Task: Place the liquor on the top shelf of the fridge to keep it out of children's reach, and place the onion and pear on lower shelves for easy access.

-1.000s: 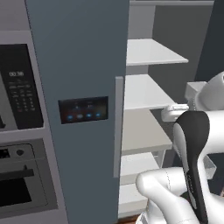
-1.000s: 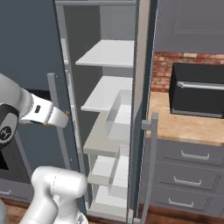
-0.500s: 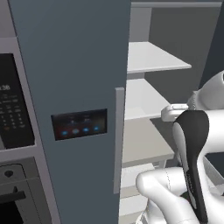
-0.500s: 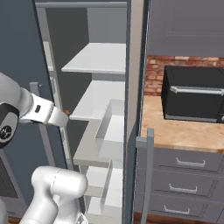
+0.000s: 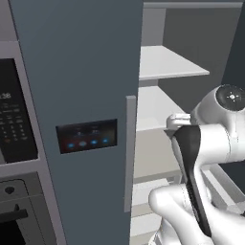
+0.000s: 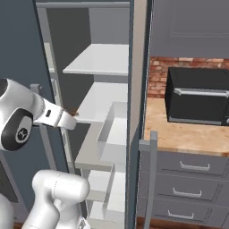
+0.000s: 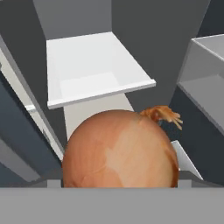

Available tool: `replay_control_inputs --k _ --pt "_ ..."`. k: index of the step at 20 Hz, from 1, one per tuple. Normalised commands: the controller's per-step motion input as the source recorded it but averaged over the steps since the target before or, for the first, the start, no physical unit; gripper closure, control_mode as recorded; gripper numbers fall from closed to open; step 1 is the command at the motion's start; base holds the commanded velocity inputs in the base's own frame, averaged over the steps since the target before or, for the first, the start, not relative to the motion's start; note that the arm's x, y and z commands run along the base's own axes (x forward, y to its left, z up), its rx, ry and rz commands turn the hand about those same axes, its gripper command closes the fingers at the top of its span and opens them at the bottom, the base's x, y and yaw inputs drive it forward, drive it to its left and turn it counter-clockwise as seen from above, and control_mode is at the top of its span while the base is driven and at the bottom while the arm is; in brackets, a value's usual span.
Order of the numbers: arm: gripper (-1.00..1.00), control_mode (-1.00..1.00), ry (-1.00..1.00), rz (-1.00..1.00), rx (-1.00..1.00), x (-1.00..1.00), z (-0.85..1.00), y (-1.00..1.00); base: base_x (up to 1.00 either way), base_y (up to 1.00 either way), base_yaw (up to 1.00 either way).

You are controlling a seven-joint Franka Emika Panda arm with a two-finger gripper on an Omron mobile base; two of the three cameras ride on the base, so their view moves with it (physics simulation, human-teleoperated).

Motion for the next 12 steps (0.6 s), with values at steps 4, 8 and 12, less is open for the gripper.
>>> replay_control_inputs --k 4,8,12 --pt "1.00 -1.00 -0.02 0.00 0.02 0.58 -0.37 -0.12 0.00 0.00 0.00" --pt "1.00 -1.00 -0.01 0.00 0.04 0.55 -0.34 -0.13 0.00 0.00 0.00" --pt "1.00 -1.00 0.00 0.00 0.03 0.52 -0.30 -0.03 0.00 0.00 0.00"
